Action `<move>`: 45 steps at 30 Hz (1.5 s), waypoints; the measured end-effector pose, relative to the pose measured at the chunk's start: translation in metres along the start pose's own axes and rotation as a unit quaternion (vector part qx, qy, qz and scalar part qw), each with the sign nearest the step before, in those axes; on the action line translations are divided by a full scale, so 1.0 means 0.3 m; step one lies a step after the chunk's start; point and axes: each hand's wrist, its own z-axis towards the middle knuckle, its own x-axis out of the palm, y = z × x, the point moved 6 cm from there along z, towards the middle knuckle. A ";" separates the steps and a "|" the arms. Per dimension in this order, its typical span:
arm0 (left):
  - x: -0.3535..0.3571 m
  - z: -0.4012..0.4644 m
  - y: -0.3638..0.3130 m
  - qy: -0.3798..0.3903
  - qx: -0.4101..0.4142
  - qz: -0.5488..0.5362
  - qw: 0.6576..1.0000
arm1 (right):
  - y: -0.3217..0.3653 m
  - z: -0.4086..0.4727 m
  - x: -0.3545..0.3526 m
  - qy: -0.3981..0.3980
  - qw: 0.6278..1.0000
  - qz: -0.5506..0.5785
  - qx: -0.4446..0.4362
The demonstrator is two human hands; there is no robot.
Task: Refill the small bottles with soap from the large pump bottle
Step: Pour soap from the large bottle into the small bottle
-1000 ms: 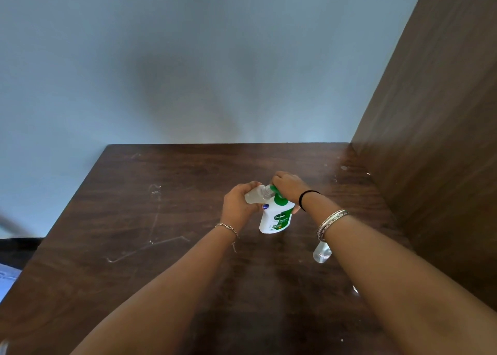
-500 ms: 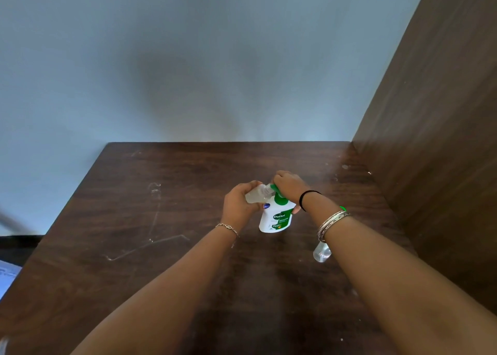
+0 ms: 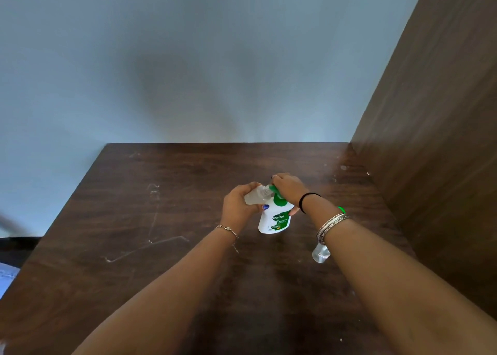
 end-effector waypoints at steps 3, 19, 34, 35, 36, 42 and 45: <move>-0.001 0.000 -0.007 0.000 -0.004 -0.012 1.000 | -0.002 -0.006 -0.002 0.032 0.998 0.041 0.019; 0.002 -0.012 -0.005 -0.001 -0.010 -0.008 1.000 | -0.040 0.004 0.021 0.000 0.982 0.169 0.086; -0.013 -0.012 -0.010 -0.002 -0.007 -0.009 1.000 | -0.041 0.008 0.020 -0.012 0.983 0.169 0.074; -0.013 -0.010 -0.014 -0.003 -0.005 -0.012 1.000 | -0.045 0.006 0.021 0.002 0.980 0.179 0.084; -0.012 -0.008 -0.016 -0.003 -0.004 -0.013 1.000 | -0.047 0.003 0.023 0.012 0.979 0.182 0.090; -0.005 -0.008 0.002 -0.003 -0.004 0.000 1.000 | -0.036 0.009 0.012 -0.074 0.986 0.139 0.051; -0.005 -0.011 0.009 -0.001 -0.007 -0.001 1.000 | -0.039 0.013 0.014 -0.083 0.987 0.127 0.046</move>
